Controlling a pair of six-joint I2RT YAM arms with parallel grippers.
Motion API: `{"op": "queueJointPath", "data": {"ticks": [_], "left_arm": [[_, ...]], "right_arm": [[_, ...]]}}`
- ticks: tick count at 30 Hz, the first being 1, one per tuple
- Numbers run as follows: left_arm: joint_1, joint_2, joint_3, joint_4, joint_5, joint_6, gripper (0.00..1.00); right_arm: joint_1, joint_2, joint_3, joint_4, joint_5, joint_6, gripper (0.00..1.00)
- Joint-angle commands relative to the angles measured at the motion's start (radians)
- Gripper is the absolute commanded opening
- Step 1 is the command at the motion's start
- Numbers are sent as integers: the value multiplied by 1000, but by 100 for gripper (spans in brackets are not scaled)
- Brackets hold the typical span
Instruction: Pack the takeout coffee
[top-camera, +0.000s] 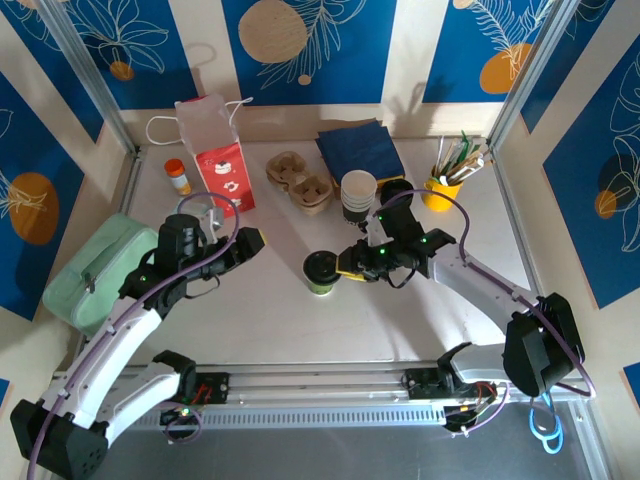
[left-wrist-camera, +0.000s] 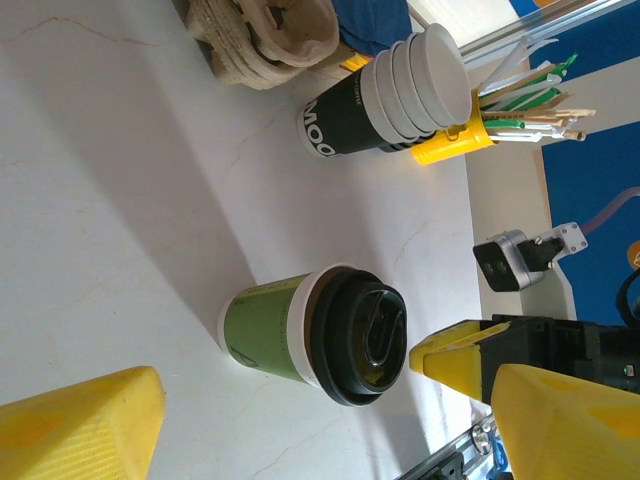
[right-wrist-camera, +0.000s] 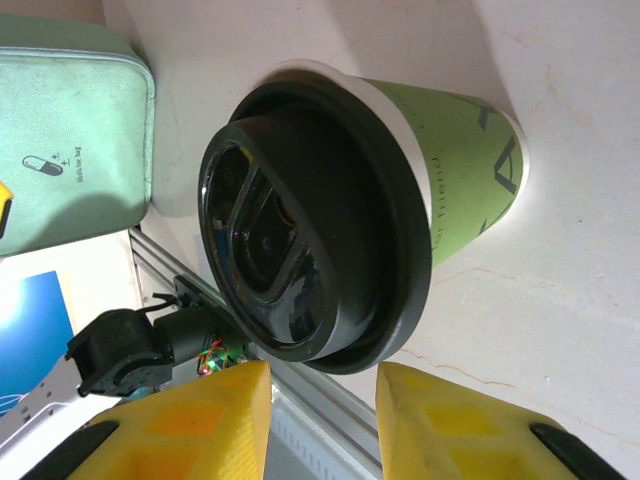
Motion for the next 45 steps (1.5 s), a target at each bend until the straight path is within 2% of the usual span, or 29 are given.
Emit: {"op": "queueJointPath", "data": {"ticks": [1, 24, 31, 37, 42, 45], "left_arm": [[7, -21, -1, -9, -7, 27, 85], [7, -27, -8, -10, 8, 34, 86], [7, -14, -16, -7, 1, 50, 87], [-10, 90, -30, 44, 75, 81, 87], [-86, 183, -28, 100, 67, 84, 87], [-124, 237, -30, 138, 60, 74, 82]], "right_arm": [[8, 11, 27, -7, 2, -12, 33], [52, 81, 89, 31, 0, -32, 35], [40, 33, 99, -27, 46, -52, 35], [27, -28, 97, -56, 65, -72, 37], [-33, -94, 55, -37, 24, -71, 54], [-85, -118, 22, -9, -32, -51, 55]]}}
